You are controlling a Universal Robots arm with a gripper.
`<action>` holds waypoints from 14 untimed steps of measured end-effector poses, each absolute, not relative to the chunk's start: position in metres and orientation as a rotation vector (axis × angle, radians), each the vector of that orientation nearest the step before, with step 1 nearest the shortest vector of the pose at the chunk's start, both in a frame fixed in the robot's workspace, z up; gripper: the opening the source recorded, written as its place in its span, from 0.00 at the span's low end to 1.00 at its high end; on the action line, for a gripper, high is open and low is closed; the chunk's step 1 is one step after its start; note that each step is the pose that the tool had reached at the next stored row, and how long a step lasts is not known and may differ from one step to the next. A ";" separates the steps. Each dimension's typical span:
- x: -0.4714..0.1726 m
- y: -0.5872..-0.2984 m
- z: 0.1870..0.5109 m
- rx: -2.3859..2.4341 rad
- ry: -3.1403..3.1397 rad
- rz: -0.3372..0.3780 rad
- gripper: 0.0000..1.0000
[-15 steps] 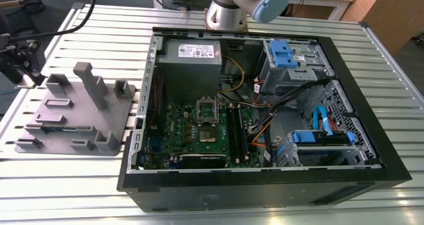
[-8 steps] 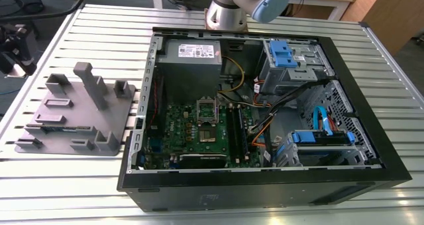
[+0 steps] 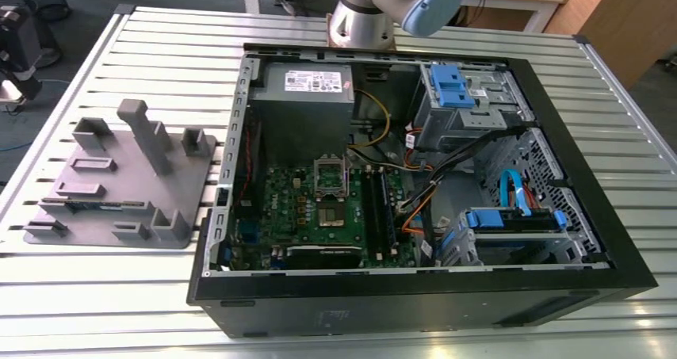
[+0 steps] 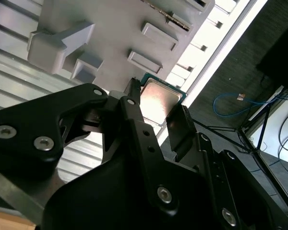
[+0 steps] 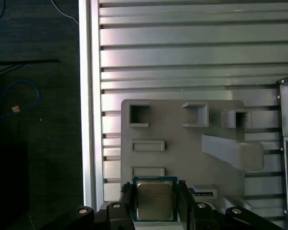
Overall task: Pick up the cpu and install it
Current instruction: 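Pick up the cpu and move it towards the insertion slot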
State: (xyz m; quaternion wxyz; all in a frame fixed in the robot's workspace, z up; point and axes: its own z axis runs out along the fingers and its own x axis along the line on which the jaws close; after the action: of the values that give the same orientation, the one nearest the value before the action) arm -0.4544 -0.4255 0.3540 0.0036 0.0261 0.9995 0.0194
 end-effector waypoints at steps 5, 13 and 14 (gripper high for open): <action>-0.454 -0.425 0.364 0.082 3.133 0.061 0.47; -0.454 -0.425 0.365 0.082 3.133 0.061 0.47; -0.454 -0.425 0.365 0.082 3.133 0.061 0.47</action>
State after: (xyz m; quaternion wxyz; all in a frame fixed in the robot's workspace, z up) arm -0.4544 -0.4255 0.3651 0.0037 0.0261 0.9995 0.0194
